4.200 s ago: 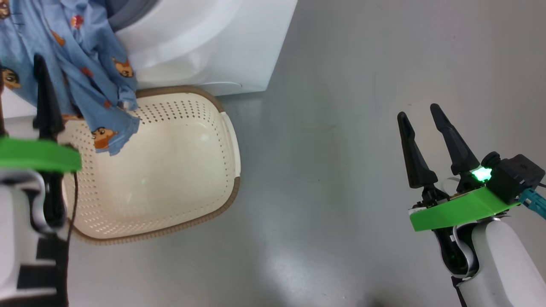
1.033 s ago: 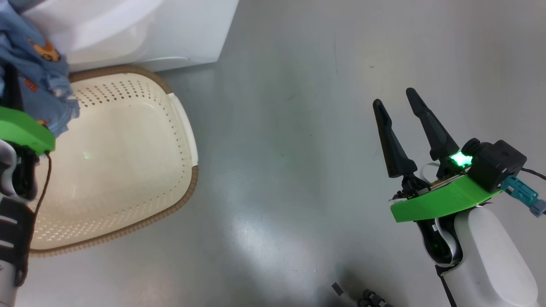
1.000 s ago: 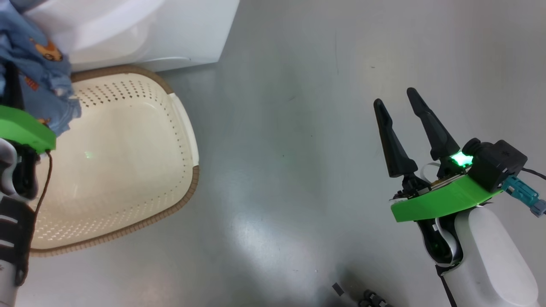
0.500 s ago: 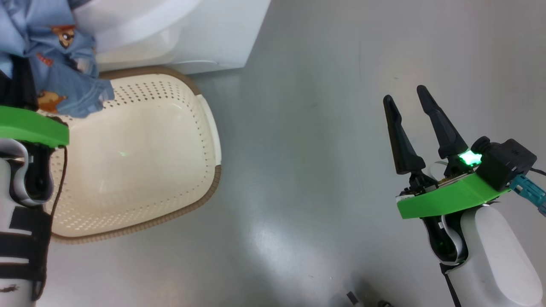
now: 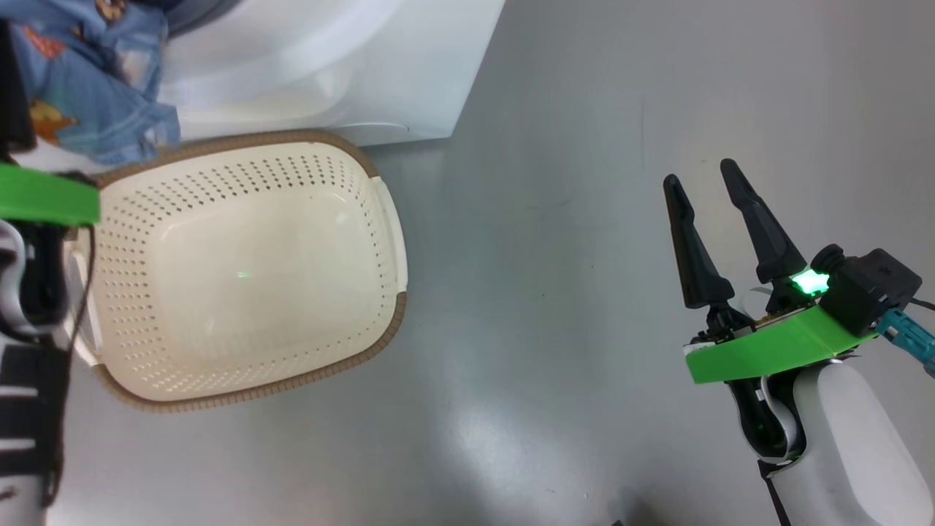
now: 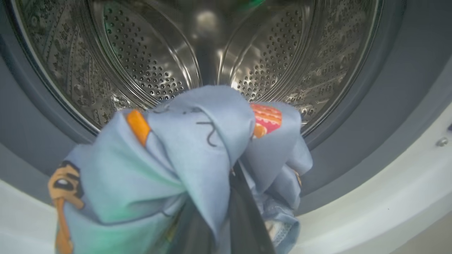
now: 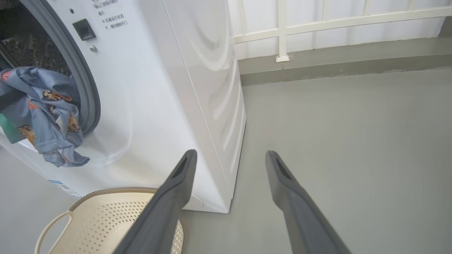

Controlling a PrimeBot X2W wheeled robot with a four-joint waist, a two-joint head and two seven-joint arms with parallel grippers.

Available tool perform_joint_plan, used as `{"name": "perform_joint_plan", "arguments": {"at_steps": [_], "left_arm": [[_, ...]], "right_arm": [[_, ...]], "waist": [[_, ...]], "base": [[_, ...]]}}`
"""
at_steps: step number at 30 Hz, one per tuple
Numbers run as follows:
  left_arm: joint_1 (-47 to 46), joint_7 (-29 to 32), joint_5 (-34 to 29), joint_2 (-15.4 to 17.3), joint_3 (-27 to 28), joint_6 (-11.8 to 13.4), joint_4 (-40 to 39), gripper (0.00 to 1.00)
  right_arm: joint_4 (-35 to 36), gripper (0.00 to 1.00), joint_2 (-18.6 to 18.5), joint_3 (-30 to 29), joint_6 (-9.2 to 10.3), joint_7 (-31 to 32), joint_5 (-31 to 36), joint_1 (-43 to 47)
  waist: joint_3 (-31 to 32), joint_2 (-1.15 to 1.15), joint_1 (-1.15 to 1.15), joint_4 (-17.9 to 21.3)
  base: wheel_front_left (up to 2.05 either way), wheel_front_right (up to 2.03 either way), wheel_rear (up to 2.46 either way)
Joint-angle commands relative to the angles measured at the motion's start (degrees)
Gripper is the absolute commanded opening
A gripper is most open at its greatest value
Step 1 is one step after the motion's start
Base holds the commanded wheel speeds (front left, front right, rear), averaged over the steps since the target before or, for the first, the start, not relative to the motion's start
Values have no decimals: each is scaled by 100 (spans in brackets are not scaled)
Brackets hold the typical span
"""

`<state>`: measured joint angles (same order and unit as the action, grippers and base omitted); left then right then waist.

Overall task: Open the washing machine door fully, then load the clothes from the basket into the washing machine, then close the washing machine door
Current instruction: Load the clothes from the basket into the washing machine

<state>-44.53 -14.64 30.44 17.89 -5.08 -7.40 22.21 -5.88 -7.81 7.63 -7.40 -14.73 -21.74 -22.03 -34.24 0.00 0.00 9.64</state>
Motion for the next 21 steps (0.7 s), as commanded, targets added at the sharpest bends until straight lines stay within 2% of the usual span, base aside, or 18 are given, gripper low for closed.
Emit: {"name": "perform_joint_plan", "arguments": {"at_steps": [1,8,21], "left_arm": [[-194,-36,-45,317,133,-9,-117,0],[-904,-36,-57,568,-287,-9,601,0],[-2481,-21,241,884,-1284,-9,2909,0]], "right_arm": [[123,100,-13,112,-9,-27,9,193],[82,100,18,170,-9,-27,-18,234],[54,100,73,281,-9,-27,-57,255]], "waist": [[36,0,0,-23],[135,0,0,3],[131,0,0,365]], "base": [[0,0,0],[0,0,0],[0,0,0]]}}
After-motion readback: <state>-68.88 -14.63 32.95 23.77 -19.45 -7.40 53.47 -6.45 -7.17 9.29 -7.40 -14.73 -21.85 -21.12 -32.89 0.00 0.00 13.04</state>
